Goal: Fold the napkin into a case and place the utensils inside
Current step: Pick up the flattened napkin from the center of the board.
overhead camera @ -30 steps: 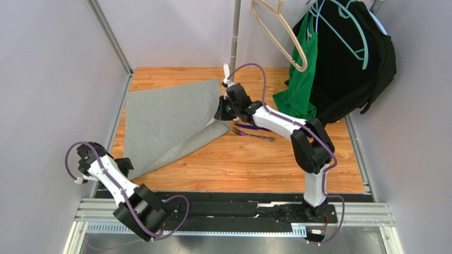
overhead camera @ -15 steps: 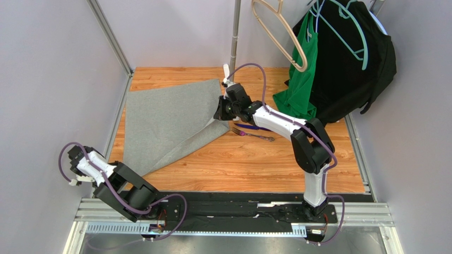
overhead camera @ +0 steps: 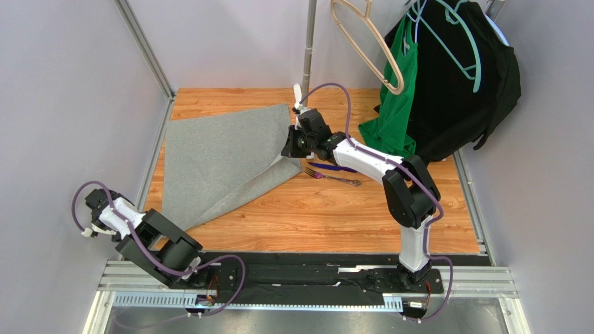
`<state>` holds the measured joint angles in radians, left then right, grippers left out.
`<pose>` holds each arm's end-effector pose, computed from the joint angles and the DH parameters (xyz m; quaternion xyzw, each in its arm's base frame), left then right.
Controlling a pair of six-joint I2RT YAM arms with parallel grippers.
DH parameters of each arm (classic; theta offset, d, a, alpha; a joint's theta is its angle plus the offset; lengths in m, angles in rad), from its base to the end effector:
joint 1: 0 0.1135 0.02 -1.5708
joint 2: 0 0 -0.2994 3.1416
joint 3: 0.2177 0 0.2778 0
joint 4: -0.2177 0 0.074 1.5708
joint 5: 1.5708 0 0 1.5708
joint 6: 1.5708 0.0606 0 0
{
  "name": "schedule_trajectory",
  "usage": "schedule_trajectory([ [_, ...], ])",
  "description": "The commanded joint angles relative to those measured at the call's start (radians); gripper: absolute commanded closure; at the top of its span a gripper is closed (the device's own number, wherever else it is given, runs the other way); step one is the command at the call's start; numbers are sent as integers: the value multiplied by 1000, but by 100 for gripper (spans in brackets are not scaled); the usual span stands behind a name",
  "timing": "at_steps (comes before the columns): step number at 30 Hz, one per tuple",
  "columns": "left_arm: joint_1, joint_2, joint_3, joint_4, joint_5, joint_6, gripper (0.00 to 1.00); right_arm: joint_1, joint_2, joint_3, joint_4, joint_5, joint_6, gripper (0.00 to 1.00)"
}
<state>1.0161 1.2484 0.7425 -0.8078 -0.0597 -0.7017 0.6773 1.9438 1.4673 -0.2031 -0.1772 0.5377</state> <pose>0.1158 0.1937 0.1884 -0.7530 0.6447 0.0493 0.1219 0.3842 0.3227 0.2372 -0.1007 0.8940 0.3106 0.3069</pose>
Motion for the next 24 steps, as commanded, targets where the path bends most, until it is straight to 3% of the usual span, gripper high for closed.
schedule_trajectory([
  [1,10,14,-25,93,32,27,51,-4,-3,34,41,-13,8,100],
  [11,10,75,-77,182,81,16,49,-4,-5,33,42,-19,11,100],
  [18,9,131,-92,190,21,2,50,-5,1,24,48,-25,16,100],
  [20,9,140,-89,193,6,4,55,-4,-6,19,50,-19,10,100],
  [21,9,146,-91,200,8,7,64,-4,-6,16,50,-16,10,100],
  [22,9,149,-89,206,21,17,81,-4,-6,16,48,-16,7,100],
  [24,10,152,-80,202,38,22,90,-4,-9,16,47,-18,5,100],
])
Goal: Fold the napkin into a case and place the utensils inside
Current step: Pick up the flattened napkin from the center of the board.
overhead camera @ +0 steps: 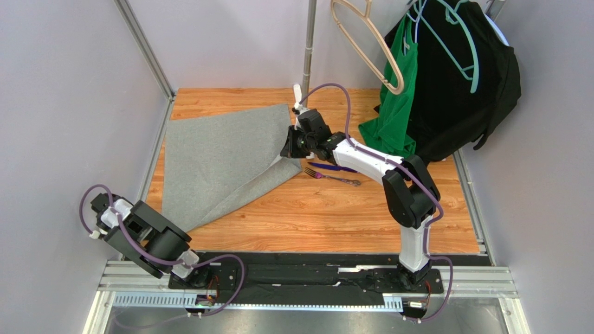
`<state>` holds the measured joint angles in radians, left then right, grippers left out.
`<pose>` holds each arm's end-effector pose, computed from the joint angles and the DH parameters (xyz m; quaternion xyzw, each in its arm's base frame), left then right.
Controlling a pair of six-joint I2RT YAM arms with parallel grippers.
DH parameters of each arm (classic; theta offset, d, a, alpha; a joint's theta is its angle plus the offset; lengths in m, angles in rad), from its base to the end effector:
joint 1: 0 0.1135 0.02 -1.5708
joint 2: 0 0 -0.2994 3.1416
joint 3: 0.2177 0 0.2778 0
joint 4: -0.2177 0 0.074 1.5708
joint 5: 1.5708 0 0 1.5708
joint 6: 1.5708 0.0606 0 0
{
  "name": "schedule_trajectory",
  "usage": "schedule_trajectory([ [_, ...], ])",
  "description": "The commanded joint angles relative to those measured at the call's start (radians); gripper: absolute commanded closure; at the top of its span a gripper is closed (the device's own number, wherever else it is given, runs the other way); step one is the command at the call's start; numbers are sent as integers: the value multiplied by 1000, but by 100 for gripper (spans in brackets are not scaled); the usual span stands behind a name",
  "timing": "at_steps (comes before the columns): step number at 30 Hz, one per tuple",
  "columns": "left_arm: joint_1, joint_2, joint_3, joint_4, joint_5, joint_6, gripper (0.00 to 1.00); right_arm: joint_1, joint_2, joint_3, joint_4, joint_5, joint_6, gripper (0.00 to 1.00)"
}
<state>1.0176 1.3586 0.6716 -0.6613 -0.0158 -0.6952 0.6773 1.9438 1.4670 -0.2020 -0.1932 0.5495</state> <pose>0.1223 0.1999 0.1493 -0.7514 0.6504 0.0256 0.1083 0.3835 0.3234 0.2373 -0.0989 0.8935 0.3183 0.3010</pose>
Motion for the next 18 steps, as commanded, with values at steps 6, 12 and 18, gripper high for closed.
schedule_trajectory([
  [6,9,-27,16,25,80,28,100,-4,-17,21,26,6,-22,100],
  [12,7,-186,39,-21,158,23,100,10,-51,7,6,15,-37,100],
  [18,6,-337,66,-58,217,-23,100,22,-63,58,-43,38,-74,100],
])
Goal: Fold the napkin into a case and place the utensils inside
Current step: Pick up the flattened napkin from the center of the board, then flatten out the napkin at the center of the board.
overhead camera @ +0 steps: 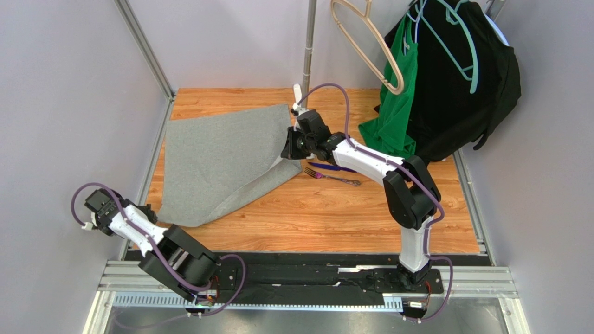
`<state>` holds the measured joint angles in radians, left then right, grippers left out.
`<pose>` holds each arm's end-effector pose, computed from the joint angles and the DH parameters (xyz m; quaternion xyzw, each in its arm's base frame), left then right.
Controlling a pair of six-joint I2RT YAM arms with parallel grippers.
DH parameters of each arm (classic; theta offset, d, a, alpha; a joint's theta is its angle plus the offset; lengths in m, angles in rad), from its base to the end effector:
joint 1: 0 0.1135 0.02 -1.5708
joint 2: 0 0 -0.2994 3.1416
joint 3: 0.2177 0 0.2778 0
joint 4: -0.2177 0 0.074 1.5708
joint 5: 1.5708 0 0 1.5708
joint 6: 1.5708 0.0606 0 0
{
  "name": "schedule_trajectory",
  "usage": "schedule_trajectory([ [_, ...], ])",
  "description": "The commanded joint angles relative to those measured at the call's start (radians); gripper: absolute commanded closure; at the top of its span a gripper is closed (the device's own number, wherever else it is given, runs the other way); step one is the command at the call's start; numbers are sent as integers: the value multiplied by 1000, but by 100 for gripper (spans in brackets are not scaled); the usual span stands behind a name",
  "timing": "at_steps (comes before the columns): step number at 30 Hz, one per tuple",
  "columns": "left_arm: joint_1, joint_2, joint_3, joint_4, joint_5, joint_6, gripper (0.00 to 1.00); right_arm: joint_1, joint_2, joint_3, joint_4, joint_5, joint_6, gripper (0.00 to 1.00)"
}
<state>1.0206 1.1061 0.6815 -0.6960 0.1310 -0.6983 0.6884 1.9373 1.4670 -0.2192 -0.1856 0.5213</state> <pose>0.1197 0.1800 0.2034 -0.7272 0.6461 -0.0272 0.2301 0.3785 0.3259 0.2386 -0.1145 0.8941 0.3104 0.3017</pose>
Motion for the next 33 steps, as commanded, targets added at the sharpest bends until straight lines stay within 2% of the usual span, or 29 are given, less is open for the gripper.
schedule_trajectory([
  [1,3,-98,68,-33,93,-15,100,10,-63,67,-38,32,-52,100],
  [7,4,-199,211,-94,186,34,100,11,-152,79,-88,48,-57,100],
  [13,3,-319,299,-79,280,-50,100,40,-331,92,-143,97,-84,100],
  [20,4,-387,628,-123,314,-75,100,97,-578,82,-163,146,-133,100],
  [24,3,-413,834,-138,259,-6,100,138,-722,50,-123,167,-139,100],
  [29,4,-329,1209,-318,164,71,100,169,-895,21,-77,184,-158,100],
  [33,-16,-316,1299,-359,19,92,100,168,-951,7,-52,241,-152,100],
])
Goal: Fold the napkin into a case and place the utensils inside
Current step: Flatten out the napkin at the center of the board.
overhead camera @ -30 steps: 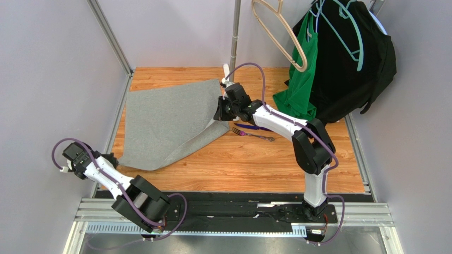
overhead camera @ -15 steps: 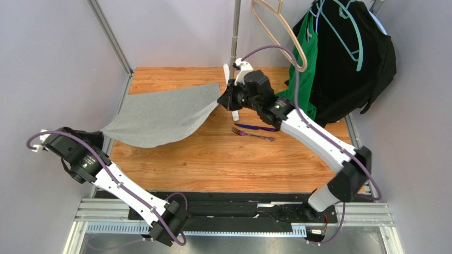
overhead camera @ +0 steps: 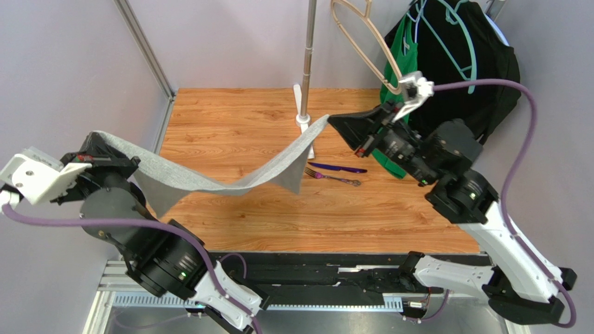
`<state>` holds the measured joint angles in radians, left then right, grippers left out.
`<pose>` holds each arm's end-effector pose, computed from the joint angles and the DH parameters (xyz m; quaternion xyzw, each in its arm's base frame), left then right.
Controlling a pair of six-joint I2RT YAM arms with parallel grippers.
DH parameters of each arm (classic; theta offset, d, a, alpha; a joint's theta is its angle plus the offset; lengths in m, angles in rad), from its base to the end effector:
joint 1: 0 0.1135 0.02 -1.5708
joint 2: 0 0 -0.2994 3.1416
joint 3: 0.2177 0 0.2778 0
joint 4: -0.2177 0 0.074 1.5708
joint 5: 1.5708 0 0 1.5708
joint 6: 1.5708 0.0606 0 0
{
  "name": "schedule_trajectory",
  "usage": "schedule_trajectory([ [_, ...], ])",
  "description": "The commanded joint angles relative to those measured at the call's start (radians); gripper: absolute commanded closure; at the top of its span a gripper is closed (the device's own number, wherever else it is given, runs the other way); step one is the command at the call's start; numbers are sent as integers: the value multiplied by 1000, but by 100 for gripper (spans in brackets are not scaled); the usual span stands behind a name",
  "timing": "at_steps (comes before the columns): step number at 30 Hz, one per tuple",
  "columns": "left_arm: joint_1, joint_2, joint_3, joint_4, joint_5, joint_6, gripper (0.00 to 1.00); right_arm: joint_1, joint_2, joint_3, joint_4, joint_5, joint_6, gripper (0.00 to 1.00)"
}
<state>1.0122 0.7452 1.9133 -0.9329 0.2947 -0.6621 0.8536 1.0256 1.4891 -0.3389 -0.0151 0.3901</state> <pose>0.0040 -0.0268 0.6203 -0.3778 0.4958 0.0457 0.7806 0.1400 0.1619 0.5612 -0.1575 0.6427 0.4408 0.6065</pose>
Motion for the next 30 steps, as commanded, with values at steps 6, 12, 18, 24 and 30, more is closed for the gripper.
schedule_trajectory([
  [6,-9,40,-121,81,-46,-45,100,-10,31,-4,94,191,-52,100],
  [12,-26,89,-462,421,116,-132,100,-137,215,-15,162,113,-7,100],
  [18,-393,296,-605,633,-48,15,100,-224,485,48,288,41,26,100],
  [24,-461,548,-731,862,-11,-5,100,-304,813,190,359,-32,30,100],
  [30,-521,715,-669,910,-43,-7,100,-352,1051,384,367,-92,17,100],
])
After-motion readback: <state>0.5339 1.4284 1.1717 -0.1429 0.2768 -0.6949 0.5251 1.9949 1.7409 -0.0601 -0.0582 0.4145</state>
